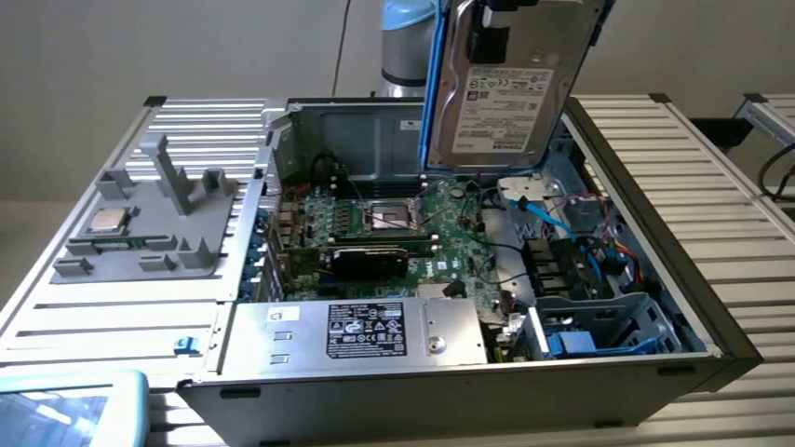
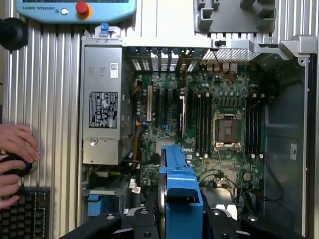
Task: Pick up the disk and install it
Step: 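Pick up the disk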
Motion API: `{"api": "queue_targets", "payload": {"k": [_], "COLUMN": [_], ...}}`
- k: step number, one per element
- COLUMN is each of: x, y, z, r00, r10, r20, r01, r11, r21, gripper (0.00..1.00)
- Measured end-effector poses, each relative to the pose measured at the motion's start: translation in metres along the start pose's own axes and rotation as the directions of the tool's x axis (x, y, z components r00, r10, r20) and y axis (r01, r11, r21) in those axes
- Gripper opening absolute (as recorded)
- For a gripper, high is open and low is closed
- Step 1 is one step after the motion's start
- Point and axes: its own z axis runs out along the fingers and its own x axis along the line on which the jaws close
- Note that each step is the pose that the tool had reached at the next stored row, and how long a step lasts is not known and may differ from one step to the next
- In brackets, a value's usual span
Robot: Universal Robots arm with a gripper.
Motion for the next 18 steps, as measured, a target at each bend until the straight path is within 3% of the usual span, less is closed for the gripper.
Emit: {"api": "queue_targets", "payload": {"k": [11, 18], "x": [0.022, 0.035], "y": [-0.0119, -0.0288], "z": [-0.0009, -0.0011], "r00": [1.0, 1.0], "r10": [0.0, 0.0], "r20": [-0.0035, -0.0036], "r01": [0.0, 0.0], "r11": [1.0, 1.0], "r21": [0.0046, 0.0047], "gripper": [0.37, 0.37]}}
